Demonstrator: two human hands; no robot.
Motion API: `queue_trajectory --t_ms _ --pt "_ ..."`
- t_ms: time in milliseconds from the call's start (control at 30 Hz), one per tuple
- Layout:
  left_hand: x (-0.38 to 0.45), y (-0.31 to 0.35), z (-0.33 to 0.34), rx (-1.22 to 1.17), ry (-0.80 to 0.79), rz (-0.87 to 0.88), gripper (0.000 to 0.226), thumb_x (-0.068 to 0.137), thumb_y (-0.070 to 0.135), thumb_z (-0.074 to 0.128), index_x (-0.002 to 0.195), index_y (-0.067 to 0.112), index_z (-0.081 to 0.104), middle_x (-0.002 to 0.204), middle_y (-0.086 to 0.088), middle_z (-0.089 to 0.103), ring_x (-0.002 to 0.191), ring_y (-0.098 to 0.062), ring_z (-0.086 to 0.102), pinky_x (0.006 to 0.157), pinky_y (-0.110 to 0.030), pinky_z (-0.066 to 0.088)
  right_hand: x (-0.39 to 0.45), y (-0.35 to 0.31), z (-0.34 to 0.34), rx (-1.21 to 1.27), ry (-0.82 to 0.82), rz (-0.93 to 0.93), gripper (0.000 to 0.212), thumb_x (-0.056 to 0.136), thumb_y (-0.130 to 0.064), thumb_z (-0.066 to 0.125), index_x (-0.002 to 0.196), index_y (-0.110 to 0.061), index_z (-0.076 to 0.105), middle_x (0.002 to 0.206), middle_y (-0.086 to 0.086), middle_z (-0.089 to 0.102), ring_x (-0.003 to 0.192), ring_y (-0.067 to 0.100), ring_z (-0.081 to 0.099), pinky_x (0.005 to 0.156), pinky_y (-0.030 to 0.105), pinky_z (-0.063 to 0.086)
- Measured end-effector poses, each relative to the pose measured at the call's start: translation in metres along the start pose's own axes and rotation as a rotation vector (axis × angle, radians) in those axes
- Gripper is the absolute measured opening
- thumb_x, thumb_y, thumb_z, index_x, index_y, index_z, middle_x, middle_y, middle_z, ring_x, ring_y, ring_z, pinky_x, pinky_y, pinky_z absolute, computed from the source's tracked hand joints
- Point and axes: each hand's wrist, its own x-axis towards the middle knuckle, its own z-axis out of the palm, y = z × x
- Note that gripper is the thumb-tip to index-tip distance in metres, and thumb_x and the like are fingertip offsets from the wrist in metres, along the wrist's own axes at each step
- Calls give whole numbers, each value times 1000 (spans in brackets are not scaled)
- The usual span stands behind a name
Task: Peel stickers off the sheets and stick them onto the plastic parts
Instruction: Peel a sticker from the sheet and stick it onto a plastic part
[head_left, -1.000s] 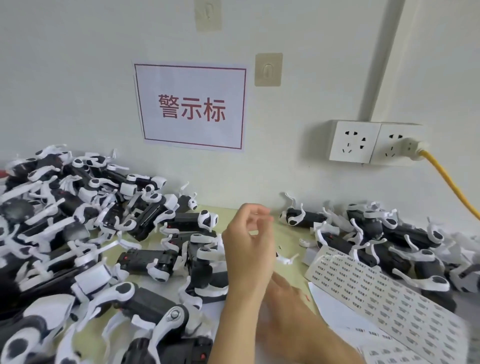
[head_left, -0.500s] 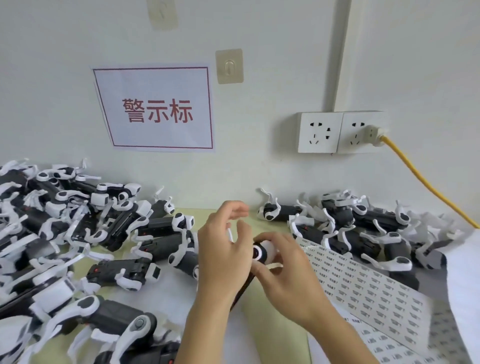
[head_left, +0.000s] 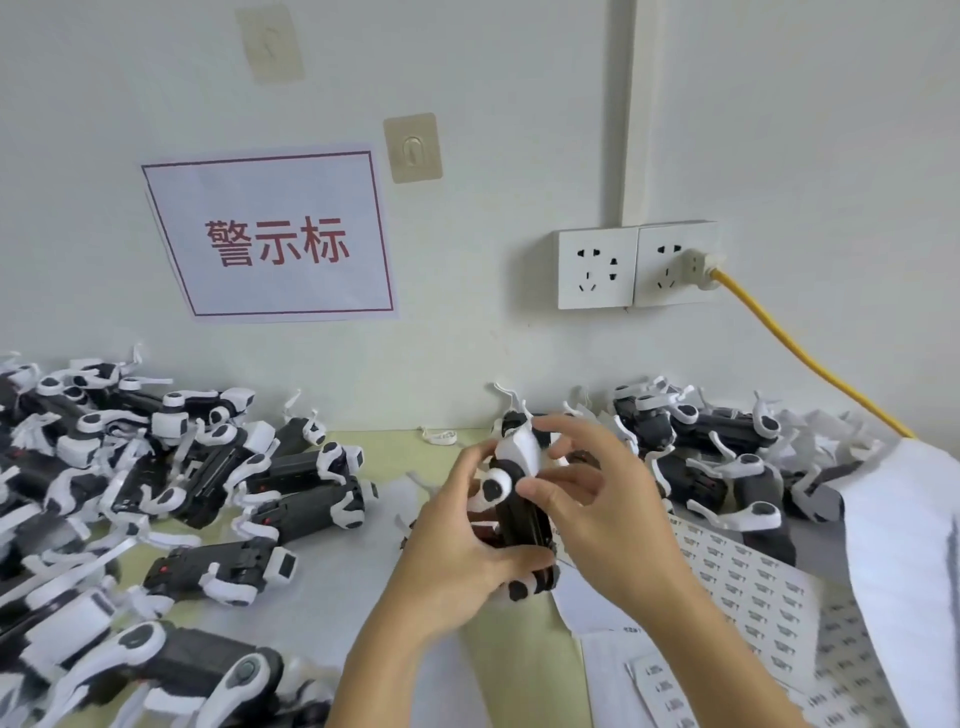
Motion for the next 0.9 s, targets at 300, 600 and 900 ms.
queue_trajectory --t_ms 300,600,900 --pt "5 -10 5 -153 354 -111 72 69 20 91 112 54 46 78 6 76 70 -14 73 60 -22 55 -13 20 8 -122 -423 123 49 82 -36 78 116 -62 53 109 -37 63 103 -11 60 81 11 48" --pt "1 -6 -3 320 262 -323 39 104 52 20 133 40 42 92 24 59 116 -23 57 92 -33 30 -2 21 -15 -116 50 138 12 85 -19 64 85 -30 65 53 -12 57 43 4 44 41 16 33" --pt "-14 -4 -26 904 731 -409 49 78 4 64 122 24 59 106 -3 66 114 -29 50 96 -42 27 -3 18 -13 -410 -65 31 13 85 -28 67 97 -27 65 84 -3 56 77 16 54 68 30 46"
